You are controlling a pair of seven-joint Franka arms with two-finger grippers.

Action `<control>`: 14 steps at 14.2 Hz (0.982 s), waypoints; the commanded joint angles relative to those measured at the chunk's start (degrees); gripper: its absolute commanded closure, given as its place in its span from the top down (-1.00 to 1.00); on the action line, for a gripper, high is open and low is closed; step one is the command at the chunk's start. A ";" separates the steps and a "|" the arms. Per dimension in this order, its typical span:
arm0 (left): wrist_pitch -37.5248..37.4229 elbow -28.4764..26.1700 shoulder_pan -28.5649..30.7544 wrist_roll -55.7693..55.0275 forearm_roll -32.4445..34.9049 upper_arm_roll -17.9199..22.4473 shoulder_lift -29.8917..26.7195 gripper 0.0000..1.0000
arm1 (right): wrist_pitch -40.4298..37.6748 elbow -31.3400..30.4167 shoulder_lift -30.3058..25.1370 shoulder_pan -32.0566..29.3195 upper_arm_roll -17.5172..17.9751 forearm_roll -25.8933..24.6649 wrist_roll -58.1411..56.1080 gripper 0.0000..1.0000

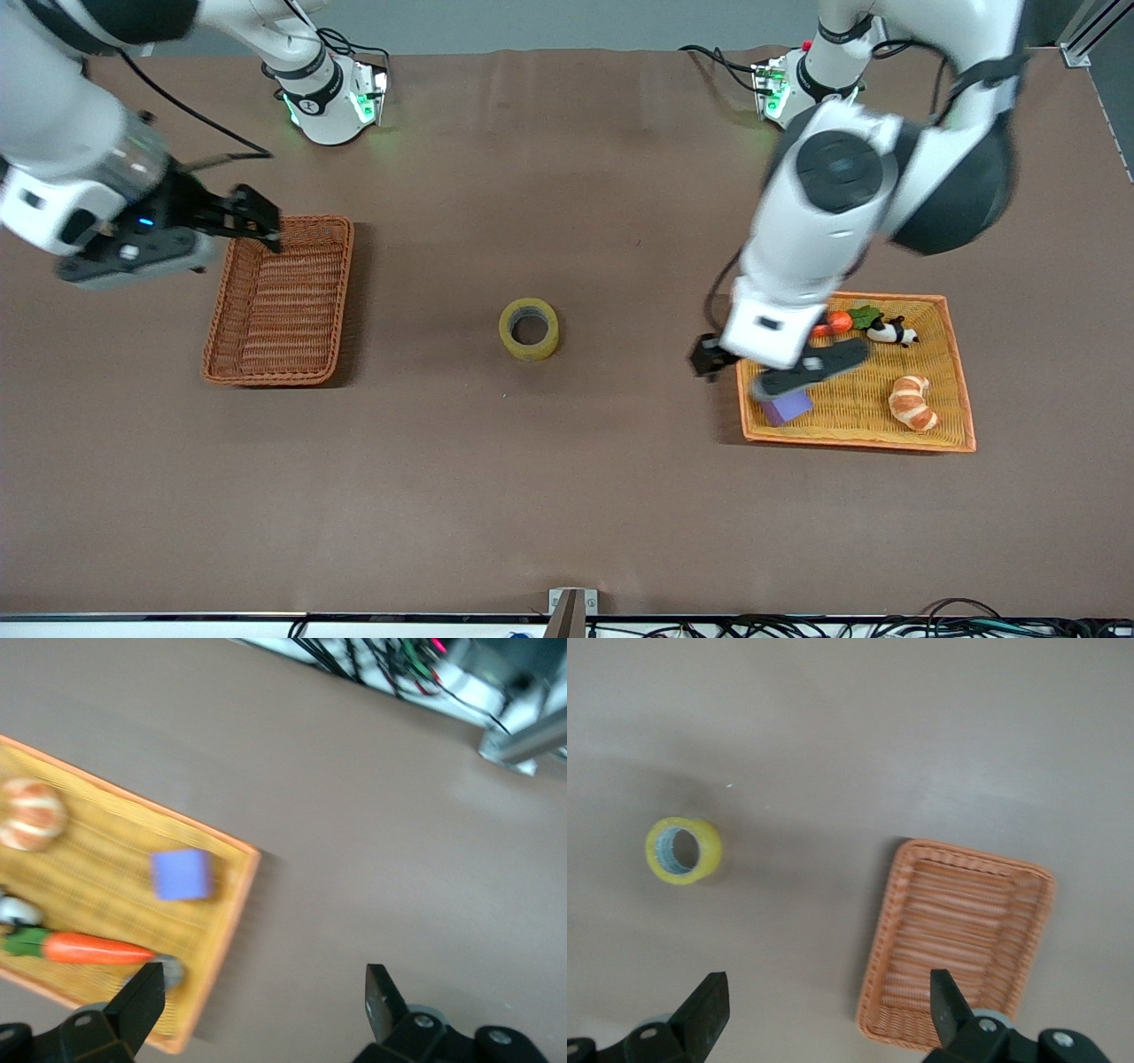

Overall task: Move tape to another basket
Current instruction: 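Set the tape down mid-table with the left gripper while the right gripper approaches, then lower the right gripper over the tape while the left gripper withdraws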

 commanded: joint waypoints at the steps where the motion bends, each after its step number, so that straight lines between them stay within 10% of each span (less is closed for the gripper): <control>1: -5.94 -3.03 5.48 10.94 -0.11 -0.87 -6.37 1.00 | 2.90 -0.28 3.86 4.13 2.57 -0.52 9.87 1.00; 7: -13.44 -10.12 16.03 30.91 -5.21 -0.78 -17.35 1.00 | 14.23 -0.71 17.47 18.29 2.67 -3.24 23.88 1.00; 14: -13.35 -16.47 20.16 37.35 -9.06 -0.60 -22.12 1.00 | 40.94 -21.18 19.34 21.20 2.58 -5.26 25.91 1.00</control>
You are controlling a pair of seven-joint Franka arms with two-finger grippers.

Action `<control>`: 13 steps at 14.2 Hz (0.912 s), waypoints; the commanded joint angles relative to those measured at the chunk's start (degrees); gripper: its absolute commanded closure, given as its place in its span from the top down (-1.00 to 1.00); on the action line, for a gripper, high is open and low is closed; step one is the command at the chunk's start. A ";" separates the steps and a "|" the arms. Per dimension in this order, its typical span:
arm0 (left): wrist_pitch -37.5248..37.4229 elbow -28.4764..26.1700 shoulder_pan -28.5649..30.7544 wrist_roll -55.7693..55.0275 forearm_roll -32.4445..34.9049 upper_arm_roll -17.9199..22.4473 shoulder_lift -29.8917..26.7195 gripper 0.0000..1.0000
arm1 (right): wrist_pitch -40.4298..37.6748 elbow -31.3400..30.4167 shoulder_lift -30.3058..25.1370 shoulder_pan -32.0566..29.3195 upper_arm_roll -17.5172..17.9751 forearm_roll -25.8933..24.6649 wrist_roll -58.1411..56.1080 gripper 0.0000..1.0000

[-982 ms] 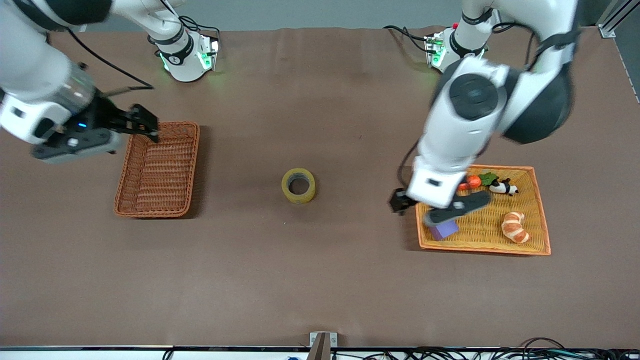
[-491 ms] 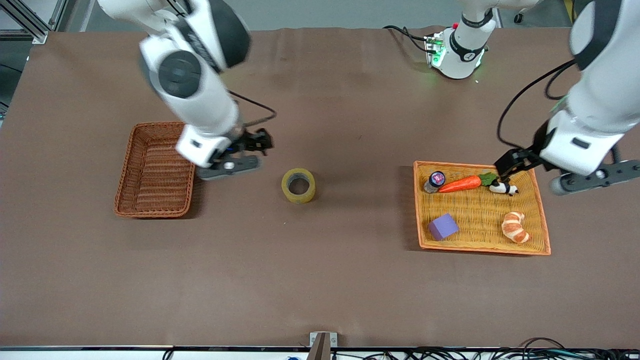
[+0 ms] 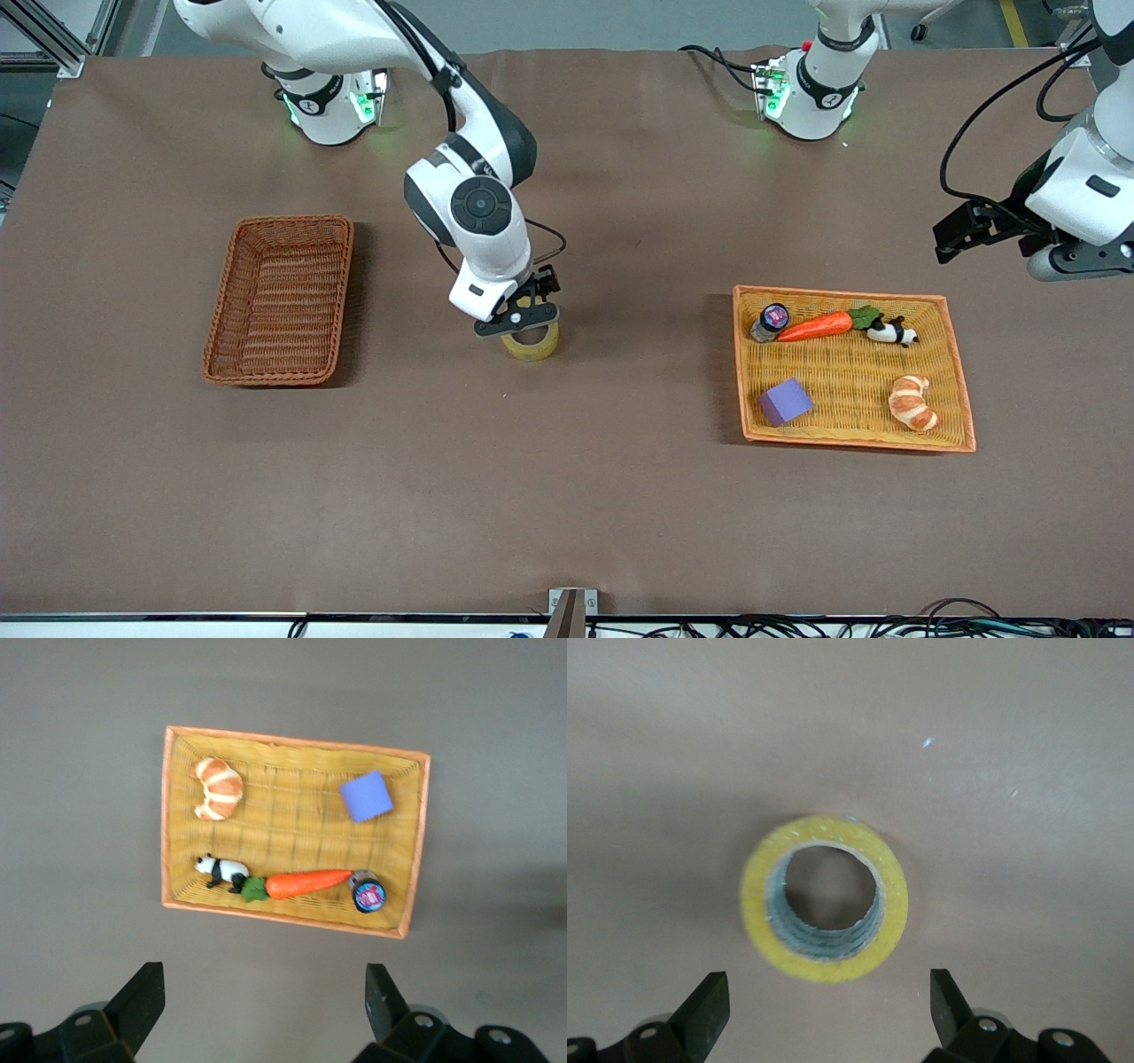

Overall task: Move tape to another basket
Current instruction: 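Lower the right gripper over the tape while the left gripper withdraws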

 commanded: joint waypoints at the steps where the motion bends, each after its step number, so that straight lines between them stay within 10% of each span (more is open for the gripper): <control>1: 0.64 -1.90 2.18 3.23 -2.71 -0.33 -1.33 1.00 | 6.45 -7.20 -2.68 -0.06 -0.08 -1.53 2.49 1.00; 13: 0.46 -0.41 2.09 6.32 -2.01 -0.33 -1.15 1.00 | 15.33 -6.25 6.10 -0.32 -0.52 -8.30 11.19 1.00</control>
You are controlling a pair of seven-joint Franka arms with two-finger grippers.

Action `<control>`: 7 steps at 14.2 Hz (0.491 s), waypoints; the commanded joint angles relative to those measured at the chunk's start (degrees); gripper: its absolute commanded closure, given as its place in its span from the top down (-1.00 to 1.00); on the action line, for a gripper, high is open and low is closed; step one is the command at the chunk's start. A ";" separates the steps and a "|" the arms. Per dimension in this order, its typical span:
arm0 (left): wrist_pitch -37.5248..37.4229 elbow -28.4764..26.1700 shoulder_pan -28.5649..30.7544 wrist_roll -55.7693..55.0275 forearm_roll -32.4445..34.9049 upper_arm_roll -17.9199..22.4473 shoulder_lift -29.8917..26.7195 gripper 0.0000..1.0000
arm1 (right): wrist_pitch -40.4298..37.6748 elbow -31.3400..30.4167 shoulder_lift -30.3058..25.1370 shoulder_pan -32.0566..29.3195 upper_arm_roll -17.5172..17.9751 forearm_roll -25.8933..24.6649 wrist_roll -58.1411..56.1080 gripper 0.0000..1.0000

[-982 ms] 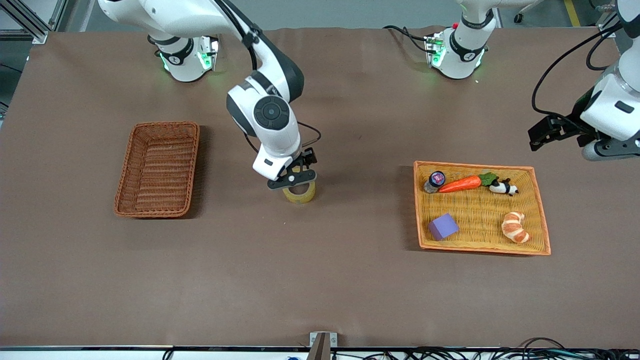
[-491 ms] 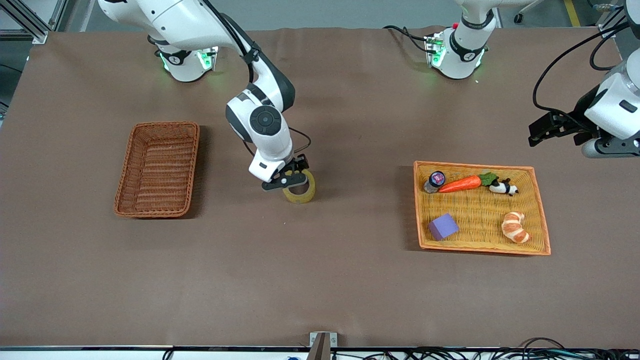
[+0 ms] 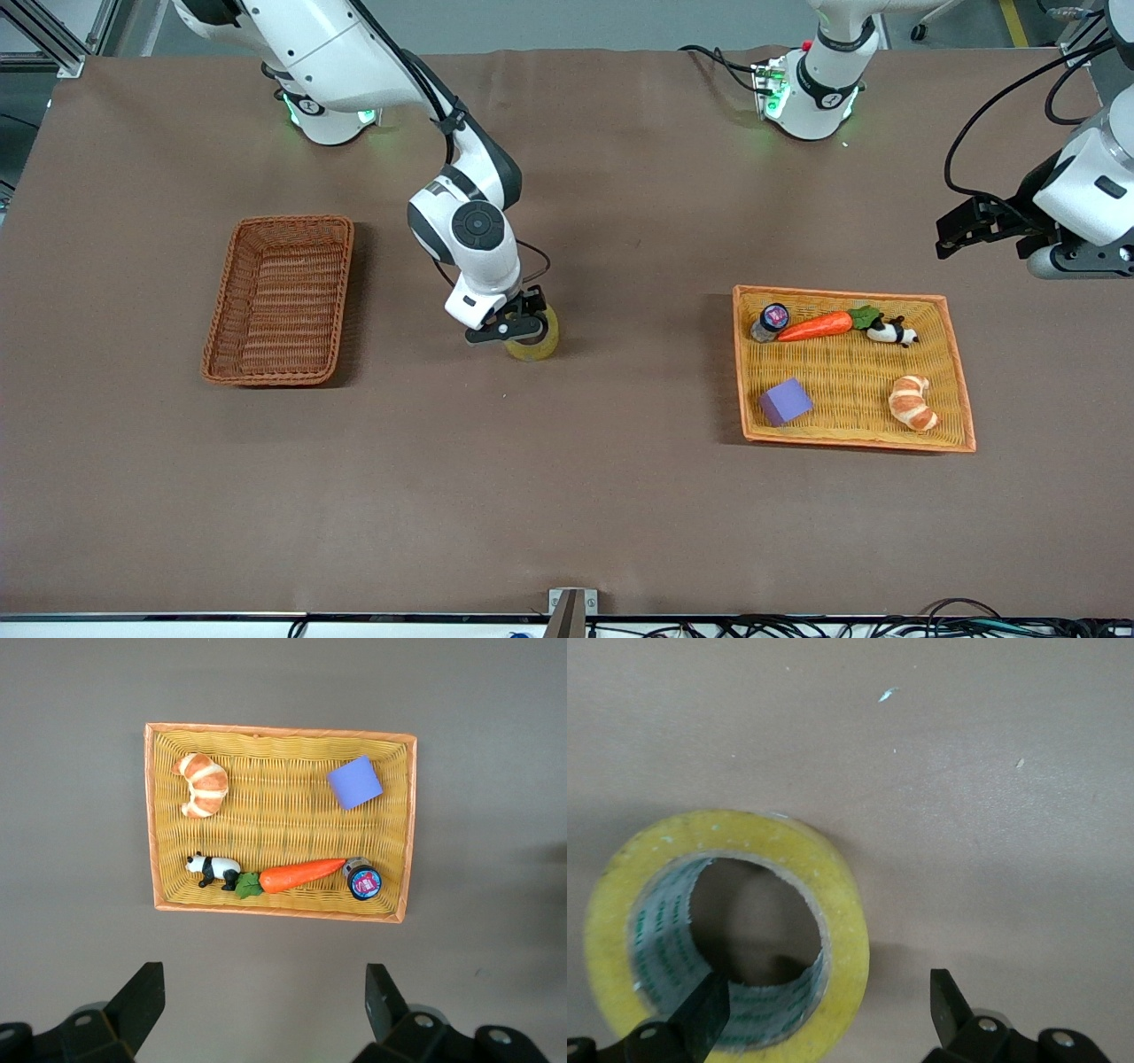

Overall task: Move tape to another basket
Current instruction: 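Grasp the tape roll rim with the right gripper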

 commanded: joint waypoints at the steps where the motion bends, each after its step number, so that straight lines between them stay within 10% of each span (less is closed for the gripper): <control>1: 0.23 0.34 0.11 0.75 -0.18 -0.45 -1.21 1.00 | 2.81 0.27 1.44 -0.17 0.37 -1.99 3.45 0.93; 7: -0.13 0.43 0.02 1.10 -0.27 -0.45 -1.21 1.00 | 1.94 1.05 1.44 -0.52 0.46 -2.34 6.86 -0.90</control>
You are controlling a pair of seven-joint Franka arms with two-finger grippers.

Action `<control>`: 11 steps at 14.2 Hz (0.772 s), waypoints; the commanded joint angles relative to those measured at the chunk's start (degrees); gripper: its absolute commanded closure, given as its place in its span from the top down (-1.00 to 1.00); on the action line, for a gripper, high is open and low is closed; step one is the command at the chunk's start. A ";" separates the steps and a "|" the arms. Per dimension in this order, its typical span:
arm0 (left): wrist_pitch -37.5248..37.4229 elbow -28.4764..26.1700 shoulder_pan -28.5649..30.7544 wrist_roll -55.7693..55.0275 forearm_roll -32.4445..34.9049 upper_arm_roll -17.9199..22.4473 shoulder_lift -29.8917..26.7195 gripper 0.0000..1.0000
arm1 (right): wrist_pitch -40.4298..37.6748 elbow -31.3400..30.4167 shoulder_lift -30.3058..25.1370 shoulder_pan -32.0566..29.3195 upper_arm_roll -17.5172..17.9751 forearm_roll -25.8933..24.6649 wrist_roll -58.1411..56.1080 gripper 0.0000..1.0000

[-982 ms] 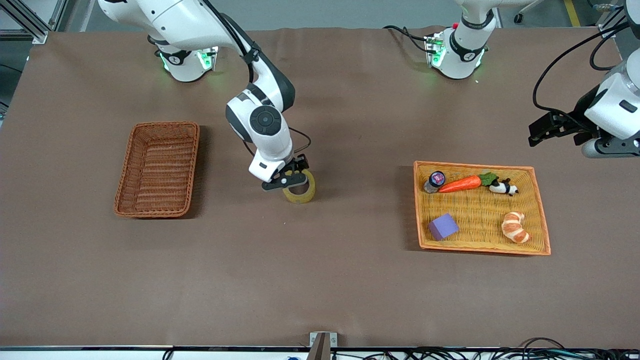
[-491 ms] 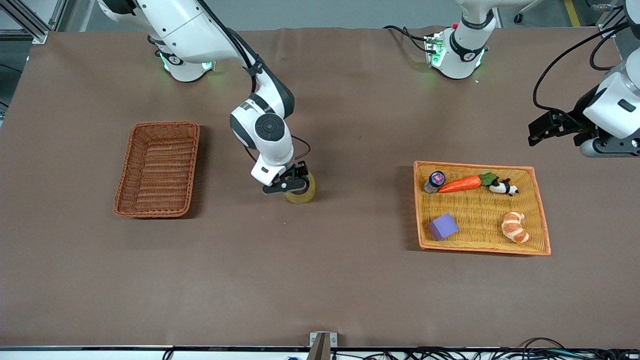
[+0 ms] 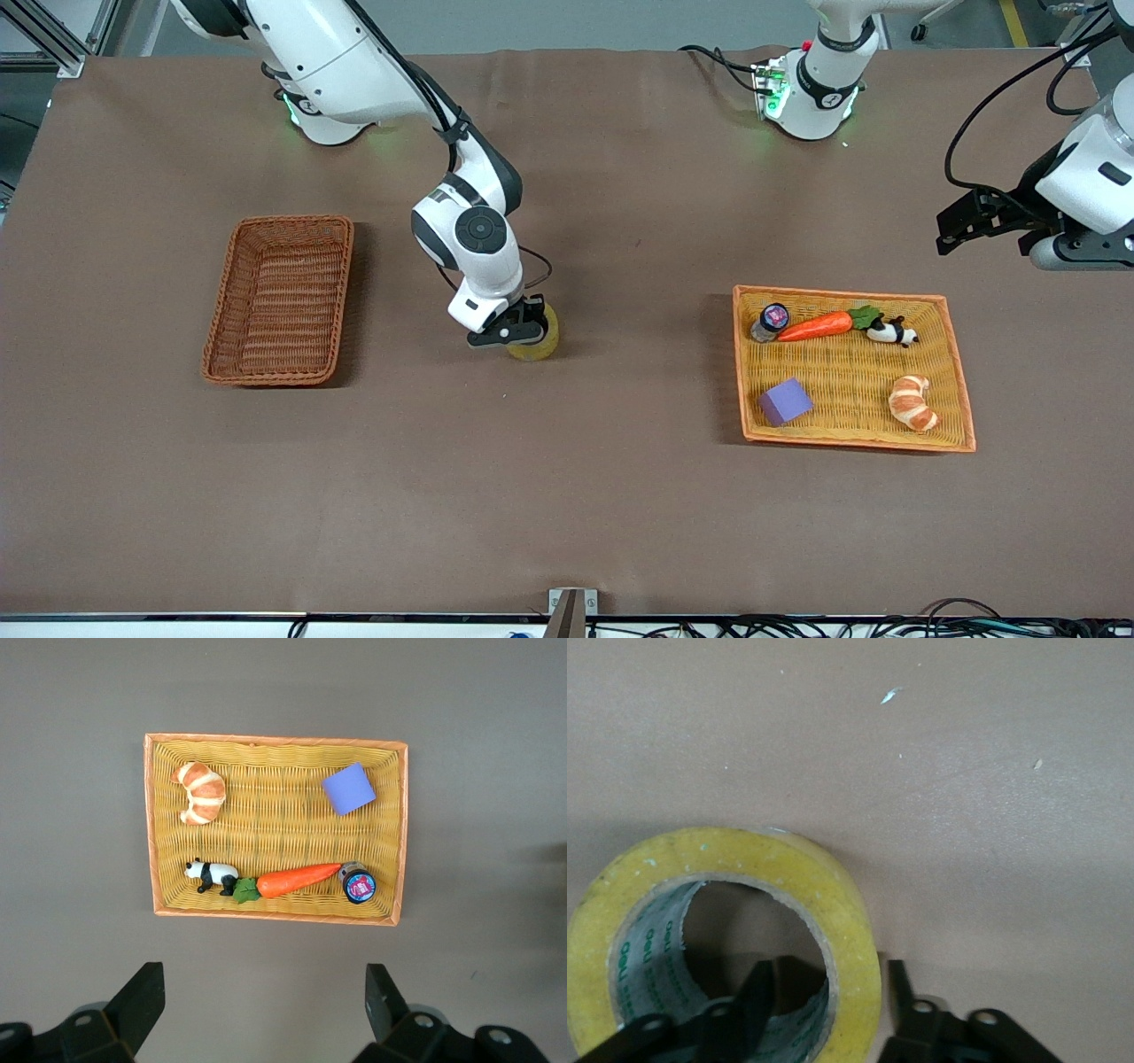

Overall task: Move tape to another basket
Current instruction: 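Grasp the tape roll rim with the right gripper, then carry the tape with the right gripper over the wicker basket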

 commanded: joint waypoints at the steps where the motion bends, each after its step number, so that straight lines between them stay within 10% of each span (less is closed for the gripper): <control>1: -0.17 -0.21 0.43 1.17 -0.62 -0.13 -0.65 1.00 | -0.51 1.04 -0.05 -0.41 0.46 -1.53 5.09 -0.99; 5: -2.11 -0.21 0.08 0.99 -0.45 -0.21 -0.38 1.00 | -10.57 5.07 -1.63 -1.20 0.81 -0.74 5.71 -0.99; 11: -2.02 -0.12 -0.01 0.90 -0.62 -0.22 -0.21 1.00 | -39.41 8.61 -20.24 -14.44 0.90 3.65 -10.84 -0.99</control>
